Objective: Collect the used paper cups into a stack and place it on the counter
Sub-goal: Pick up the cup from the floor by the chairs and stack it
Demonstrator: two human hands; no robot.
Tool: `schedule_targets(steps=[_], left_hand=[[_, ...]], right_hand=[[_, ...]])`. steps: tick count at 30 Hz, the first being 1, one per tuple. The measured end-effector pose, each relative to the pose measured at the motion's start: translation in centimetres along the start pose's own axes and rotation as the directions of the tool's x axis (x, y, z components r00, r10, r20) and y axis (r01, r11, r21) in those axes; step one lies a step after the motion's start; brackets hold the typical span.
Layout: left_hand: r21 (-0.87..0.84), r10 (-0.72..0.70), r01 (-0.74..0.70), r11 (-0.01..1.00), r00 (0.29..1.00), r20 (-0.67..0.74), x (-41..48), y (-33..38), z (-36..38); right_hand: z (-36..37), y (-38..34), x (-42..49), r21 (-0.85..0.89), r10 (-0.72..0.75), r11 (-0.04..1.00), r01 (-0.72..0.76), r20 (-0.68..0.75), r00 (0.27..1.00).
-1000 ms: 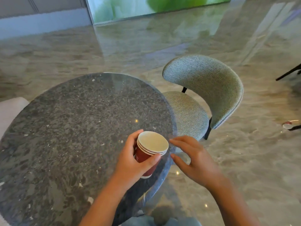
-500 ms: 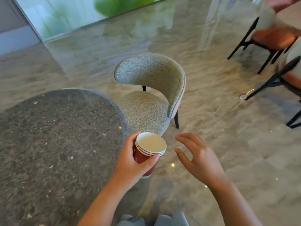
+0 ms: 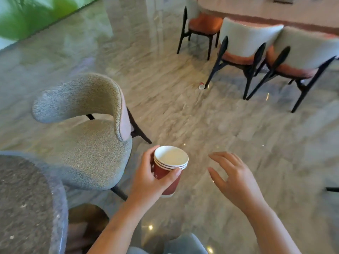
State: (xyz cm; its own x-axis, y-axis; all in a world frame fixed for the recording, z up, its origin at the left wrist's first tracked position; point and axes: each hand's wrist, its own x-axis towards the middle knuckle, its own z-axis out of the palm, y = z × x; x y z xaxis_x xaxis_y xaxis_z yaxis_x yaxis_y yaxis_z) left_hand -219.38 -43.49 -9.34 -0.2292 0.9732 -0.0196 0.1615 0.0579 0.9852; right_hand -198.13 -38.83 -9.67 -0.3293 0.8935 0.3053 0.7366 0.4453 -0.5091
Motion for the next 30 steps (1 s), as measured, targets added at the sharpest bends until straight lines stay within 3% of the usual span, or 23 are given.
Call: schedule_targets(steps=[5,11,21,30], left_hand=[[-0.010,0.016,-0.014,1.000,0.980,0.199,2.1,1.1,5.9],[-0.001,0.043,-0.046,0.999,0.946,0.322,4.5,1.5,10.6],[0.006,-0.024,0.024,1.000,0.937,0.348,13.4,-0.5,13.9],[-0.045,0.020,-0.007,0.999,0.957,0.291,31.3,1.1,13.5]], right_hand=[[-3.9,4.4,-2.6,-0.057,0.158,0.985,-0.165,-0.109,0.981],[-5.9,7.7,-4.5,-0.088,0.297,0.944,-0.319,-0.201,0.933],[-5.7,11.6,0.9,-0.122,0.453,0.869,-0.480,-0.199,0.869],[-3.7,15.2,18.2,-0.164,0.436,0.872,-0.461,-0.169,0.884]])
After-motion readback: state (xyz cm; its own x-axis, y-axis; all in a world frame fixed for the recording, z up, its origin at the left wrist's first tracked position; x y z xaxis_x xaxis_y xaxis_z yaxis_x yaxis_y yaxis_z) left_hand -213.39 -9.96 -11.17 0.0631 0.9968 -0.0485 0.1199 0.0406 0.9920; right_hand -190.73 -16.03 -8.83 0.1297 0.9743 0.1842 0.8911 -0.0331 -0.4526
